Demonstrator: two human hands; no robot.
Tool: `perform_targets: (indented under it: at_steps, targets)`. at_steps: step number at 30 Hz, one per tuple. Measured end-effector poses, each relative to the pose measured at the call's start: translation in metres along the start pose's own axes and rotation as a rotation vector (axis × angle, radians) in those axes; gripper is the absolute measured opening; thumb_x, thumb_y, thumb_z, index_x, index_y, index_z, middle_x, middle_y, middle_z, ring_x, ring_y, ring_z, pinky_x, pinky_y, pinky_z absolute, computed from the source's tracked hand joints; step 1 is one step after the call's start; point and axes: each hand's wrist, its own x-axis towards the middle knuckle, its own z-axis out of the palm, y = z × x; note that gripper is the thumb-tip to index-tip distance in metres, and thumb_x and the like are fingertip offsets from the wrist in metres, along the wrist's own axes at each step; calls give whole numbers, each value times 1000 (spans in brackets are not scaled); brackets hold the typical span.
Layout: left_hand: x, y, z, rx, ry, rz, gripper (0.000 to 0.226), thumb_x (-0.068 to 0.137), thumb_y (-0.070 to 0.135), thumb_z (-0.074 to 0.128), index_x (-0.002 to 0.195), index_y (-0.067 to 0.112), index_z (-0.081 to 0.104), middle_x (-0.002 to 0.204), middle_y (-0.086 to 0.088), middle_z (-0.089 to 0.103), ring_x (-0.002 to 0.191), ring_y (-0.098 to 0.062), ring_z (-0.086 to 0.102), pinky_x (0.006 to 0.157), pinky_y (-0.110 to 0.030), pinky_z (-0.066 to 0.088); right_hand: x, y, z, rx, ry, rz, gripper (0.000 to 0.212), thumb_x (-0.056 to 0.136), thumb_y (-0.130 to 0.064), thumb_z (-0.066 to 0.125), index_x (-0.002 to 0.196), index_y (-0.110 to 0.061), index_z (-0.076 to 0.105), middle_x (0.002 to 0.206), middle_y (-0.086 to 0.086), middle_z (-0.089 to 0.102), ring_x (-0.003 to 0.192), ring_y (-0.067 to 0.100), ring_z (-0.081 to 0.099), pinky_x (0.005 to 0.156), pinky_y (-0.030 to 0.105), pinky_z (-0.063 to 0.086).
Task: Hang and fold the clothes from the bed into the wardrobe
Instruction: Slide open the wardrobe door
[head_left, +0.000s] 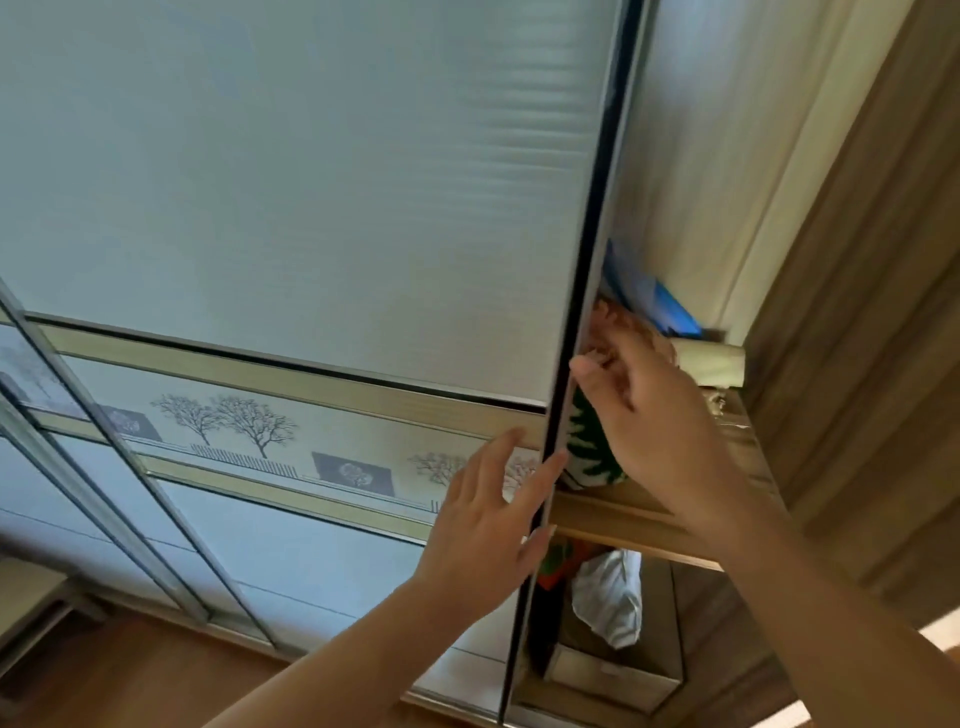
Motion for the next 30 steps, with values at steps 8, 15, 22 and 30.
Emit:
perform_targets:
  at_steps: [8,15,22,30]
  targets:
    - [9,-30,-7,43,-105,-205,60,93,42,57,148,26,40,135,-6,41,119,-22,51,93,-40,55,46,-32,50,66,-190,-87,40,99,-58,46,121,-25,55,92,-15,65,84,3,64,69,23,51]
    - [9,-76,-32,171,-96,-268,37,92,37,57,127,32,51,118,1,51,97,-19,59,75,-35,58,74,-57,88,-156,-204,-231,63,92,-77,21,120,-27,48,87,-7,69,74,14,68,68,38,59]
    - [-3,-107,-52,201,-224,-382,42,98,38,47,139,41,33,97,9,60,83,-19,64,63,-35,57,88,-87,121,-221,-147,-341,54,98,-67,32,112,-18,50,60,-9,50,47,6,47,38,24,29]
    - [-5,-137,-71,186,-259,-529,37,99,37,43,135,40,35,103,9,62,88,-20,66,71,-38,59,107,-124,148,-240,-238,-396,43,99,-66,33,95,-22,35,63,-5,50,50,13,47,41,27,24]
